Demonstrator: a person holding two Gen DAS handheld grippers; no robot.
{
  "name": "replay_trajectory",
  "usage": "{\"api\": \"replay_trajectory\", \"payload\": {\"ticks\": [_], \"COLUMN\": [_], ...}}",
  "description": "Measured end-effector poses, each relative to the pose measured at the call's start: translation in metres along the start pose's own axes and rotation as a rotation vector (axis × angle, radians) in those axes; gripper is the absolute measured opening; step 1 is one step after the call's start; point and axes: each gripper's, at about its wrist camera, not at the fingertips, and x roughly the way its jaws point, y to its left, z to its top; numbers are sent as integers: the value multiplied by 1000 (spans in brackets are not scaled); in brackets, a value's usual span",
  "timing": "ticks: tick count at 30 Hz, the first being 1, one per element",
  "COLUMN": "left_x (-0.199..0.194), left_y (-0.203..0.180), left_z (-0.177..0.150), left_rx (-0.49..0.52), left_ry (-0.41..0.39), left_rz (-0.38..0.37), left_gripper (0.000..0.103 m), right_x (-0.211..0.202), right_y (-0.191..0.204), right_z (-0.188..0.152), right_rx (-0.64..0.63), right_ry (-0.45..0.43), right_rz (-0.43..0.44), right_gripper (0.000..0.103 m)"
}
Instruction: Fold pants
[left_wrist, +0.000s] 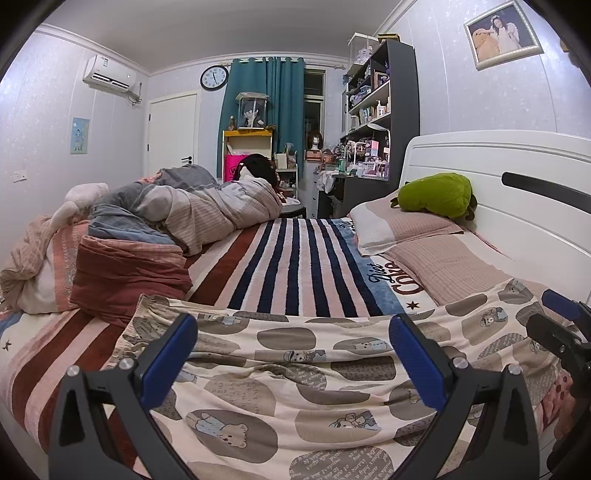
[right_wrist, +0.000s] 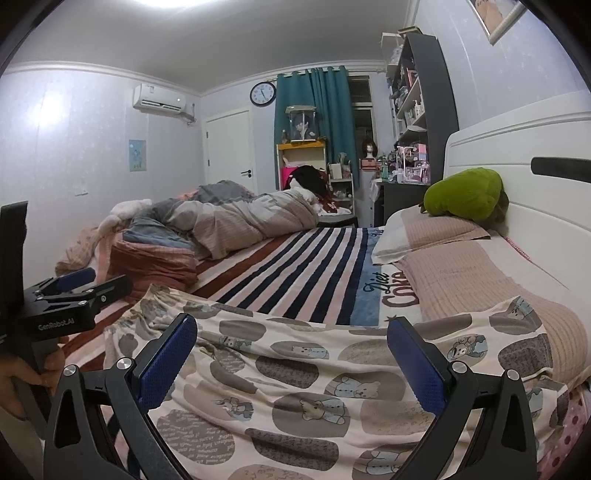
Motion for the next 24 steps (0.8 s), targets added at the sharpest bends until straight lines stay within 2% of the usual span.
{"api": "replay_trajectory", "payload": {"ticks": [24], "left_x": [0], "left_y": [-5], "left_z": [0], "left_rx": [-2], "left_ry": [-3], "left_rz": [-9], "left_gripper": [102], "right_x": [1], "right_y": [2], "right_z": [-2], "right_rx": [4], "right_ry": [0], "right_rz": [10], "right_gripper": [102]}}
